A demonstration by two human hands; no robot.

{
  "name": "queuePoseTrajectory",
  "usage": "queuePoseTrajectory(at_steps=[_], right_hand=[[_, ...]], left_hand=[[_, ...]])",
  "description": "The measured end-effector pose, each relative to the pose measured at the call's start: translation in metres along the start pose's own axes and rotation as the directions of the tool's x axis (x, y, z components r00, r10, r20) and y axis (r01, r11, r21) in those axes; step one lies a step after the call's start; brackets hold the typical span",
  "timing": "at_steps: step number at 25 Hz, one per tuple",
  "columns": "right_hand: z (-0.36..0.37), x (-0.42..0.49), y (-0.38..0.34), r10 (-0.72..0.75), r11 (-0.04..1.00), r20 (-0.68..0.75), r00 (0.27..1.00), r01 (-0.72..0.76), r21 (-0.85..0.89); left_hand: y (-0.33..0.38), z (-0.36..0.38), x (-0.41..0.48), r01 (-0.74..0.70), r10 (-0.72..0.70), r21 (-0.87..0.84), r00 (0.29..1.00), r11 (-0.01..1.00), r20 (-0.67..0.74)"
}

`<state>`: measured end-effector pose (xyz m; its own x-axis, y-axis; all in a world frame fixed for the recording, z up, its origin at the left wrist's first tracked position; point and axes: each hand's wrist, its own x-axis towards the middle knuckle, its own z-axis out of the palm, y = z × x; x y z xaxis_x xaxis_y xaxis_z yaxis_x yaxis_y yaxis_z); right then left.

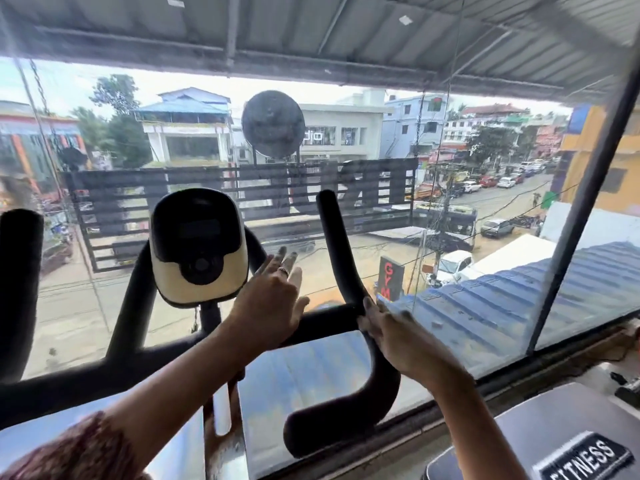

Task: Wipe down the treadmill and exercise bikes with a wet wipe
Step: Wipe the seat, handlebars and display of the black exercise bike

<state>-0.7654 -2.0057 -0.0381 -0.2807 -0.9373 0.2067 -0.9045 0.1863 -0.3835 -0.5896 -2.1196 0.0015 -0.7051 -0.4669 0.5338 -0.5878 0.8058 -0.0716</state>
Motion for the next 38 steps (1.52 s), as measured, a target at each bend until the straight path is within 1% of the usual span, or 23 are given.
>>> queuePoseTrajectory(at_steps=[1, 2, 3, 4, 5, 6, 8, 10, 13, 15, 16, 18, 19, 20, 21, 22, 24, 25, 27, 30, 33, 36, 38], right_hand=[[-0.006, -0.006, -0.005, 0.021, 0.999, 0.047, 0.999, -0.019, -0.041], [-0.013, -0.006, -0.013, 0.028, 0.999, 0.038, 0.999, -0.027, -0.026], [-0.021, 0.003, -0.023, 0.005, 0.999, -0.040, 0.999, -0.003, 0.039], [-0.027, 0.020, -0.031, -0.027, 0.992, -0.199, 0.980, 0.051, 0.119], [-0.032, 0.045, -0.040, -0.070, 0.987, -0.338, 0.938, 0.114, 0.111], [-0.035, 0.071, -0.051, -0.120, 0.986, -0.434, 0.893, 0.158, 0.053], [-0.036, 0.122, -0.071, -0.210, 0.974, -0.526, 0.824, 0.222, -0.040], [-0.031, 0.166, -0.069, -0.347, 0.937, -0.498, 0.795, 0.281, -0.205], [-0.026, 0.183, -0.037, -0.534, 0.827, -0.365, 0.763, 0.380, -0.415], [-0.022, 0.165, -0.016, -0.612, 0.773, -0.267, 0.744, 0.491, -0.402], [-0.020, 0.152, -0.009, -0.617, 0.769, -0.214, 0.758, 0.523, -0.367], [-0.022, 0.125, -0.008, -0.565, 0.796, -0.016, 0.825, 0.540, -0.272], [-0.025, 0.117, -0.014, -0.566, 0.787, 0.076, 0.821, 0.565, -0.248], [-0.029, 0.116, -0.022, -0.565, 0.780, 0.121, 0.816, 0.576, -0.244], [-0.036, 0.122, -0.029, -0.549, 0.791, 0.096, 0.830, 0.553, -0.260], [-0.044, 0.133, -0.037, -0.529, 0.823, -0.010, 0.848, 0.511, -0.249], [-0.050, 0.156, -0.050, -0.535, 0.832, -0.197, 0.822, 0.472, -0.290], [-0.046, 0.167, -0.048, -0.535, 0.824, -0.231, 0.812, 0.441, -0.357], [-0.032, 0.177, -0.036, -0.552, 0.788, -0.185, 0.813, 0.436, -0.434], [-0.015, 0.156, -0.017, -0.553, 0.802, -0.137, 0.822, 0.482, -0.352], [0.005, 0.120, -0.002, -0.541, 0.835, -0.126, 0.832, 0.512, -0.204], [0.014, 0.078, 0.001, -0.432, 0.899, -0.104, 0.896, 0.436, 0.022], [0.018, 0.054, 0.000, -0.331, 0.928, -0.128, 0.935, 0.347, 0.133]], left_hand=[[0.000, 0.002, 0.003, 0.017, -0.017, 0.059, 1.000, 0.998, 0.007], [0.001, 0.003, 0.007, 0.044, -0.045, 0.117, 0.999, 0.992, 0.000], [0.000, 0.004, 0.011, 0.069, -0.066, 0.153, 0.998, 0.986, -0.020], [0.000, 0.004, 0.016, 0.096, -0.085, 0.167, 0.994, 0.981, -0.071], [0.001, 0.001, 0.021, 0.139, -0.120, 0.170, 0.986, 0.975, -0.118], [0.002, -0.001, 0.024, 0.181, -0.159, 0.162, 0.977, 0.970, -0.141], [0.004, 0.000, 0.027, 0.221, -0.200, 0.177, 0.971, 0.959, -0.127], [0.006, 0.001, 0.025, 0.230, -0.226, 0.223, 0.973, 0.947, -0.042], [0.004, 0.004, 0.024, 0.191, -0.195, 0.267, 0.981, 0.945, -0.011], [0.003, 0.003, 0.025, 0.195, -0.199, 0.278, 0.980, 0.941, -0.013], [0.002, 0.005, 0.026, 0.195, -0.204, 0.298, 0.979, 0.934, 0.000], [0.003, 0.007, 0.026, 0.192, -0.206, 0.310, 0.978, 0.931, 0.015], [0.003, 0.007, 0.026, 0.197, -0.212, 0.310, 0.977, 0.930, 0.015], [0.003, 0.006, 0.027, 0.202, -0.217, 0.315, 0.976, 0.927, 0.012], [0.004, 0.005, 0.027, 0.199, -0.213, 0.325, 0.977, 0.925, 0.008], [0.005, 0.005, 0.027, 0.192, -0.208, 0.332, 0.978, 0.923, 0.013], [0.007, 0.004, 0.027, 0.194, -0.207, 0.331, 0.978, 0.923, 0.002], [0.007, 0.004, 0.027, 0.191, -0.200, 0.327, 0.980, 0.925, -0.006], [0.006, 0.004, 0.025, 0.185, -0.190, 0.311, 0.982, 0.932, -0.015], [0.004, 0.006, 0.026, 0.178, -0.174, 0.307, 0.984, 0.935, -0.039], [0.002, 0.009, 0.024, 0.203, -0.194, 0.287, 0.979, 0.936, -0.061], [0.002, 0.011, 0.020, 0.156, -0.161, 0.281, 0.987, 0.947, -0.006], [0.005, 0.012, 0.015, 0.101, -0.095, 0.200, 0.995, 0.975, -0.040]])
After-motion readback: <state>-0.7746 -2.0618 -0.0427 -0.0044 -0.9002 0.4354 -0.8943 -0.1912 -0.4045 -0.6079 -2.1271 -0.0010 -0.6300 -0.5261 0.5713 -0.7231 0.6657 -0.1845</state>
